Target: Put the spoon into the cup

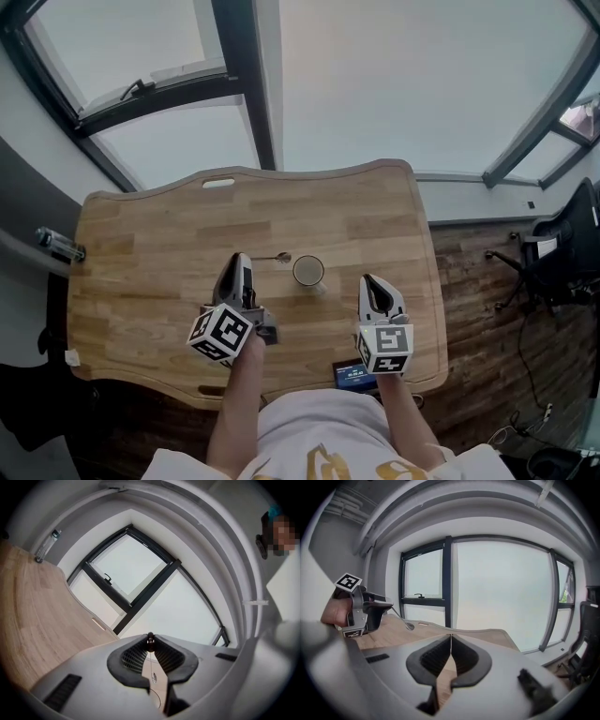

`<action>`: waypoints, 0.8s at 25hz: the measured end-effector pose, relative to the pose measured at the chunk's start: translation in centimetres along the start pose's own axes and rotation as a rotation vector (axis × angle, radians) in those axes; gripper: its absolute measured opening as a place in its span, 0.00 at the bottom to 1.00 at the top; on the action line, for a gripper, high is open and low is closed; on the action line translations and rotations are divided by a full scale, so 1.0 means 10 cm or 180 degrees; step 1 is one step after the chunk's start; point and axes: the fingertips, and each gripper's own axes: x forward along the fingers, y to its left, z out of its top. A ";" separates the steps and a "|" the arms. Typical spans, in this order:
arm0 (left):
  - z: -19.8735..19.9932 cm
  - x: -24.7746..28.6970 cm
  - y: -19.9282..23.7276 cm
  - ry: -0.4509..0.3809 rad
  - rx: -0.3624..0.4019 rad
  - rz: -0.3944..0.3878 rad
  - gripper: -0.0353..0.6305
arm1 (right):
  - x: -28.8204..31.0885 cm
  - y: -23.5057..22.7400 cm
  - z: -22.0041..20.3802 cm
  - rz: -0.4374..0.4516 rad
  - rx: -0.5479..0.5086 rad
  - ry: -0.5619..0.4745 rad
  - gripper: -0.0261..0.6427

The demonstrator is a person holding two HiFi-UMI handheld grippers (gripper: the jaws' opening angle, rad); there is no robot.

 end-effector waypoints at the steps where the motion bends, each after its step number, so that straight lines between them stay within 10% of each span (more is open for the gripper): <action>1: -0.02 0.02 0.02 0.0027 0.0001 0.0022 0.13 | 0.03 -0.01 0.00 0.0009 0.0005 0.0007 0.09; 20: -0.23 0.18 0.22 0.0232 0.0069 0.0139 0.13 | 0.27 -0.05 -0.29 0.0057 0.0062 0.0233 0.09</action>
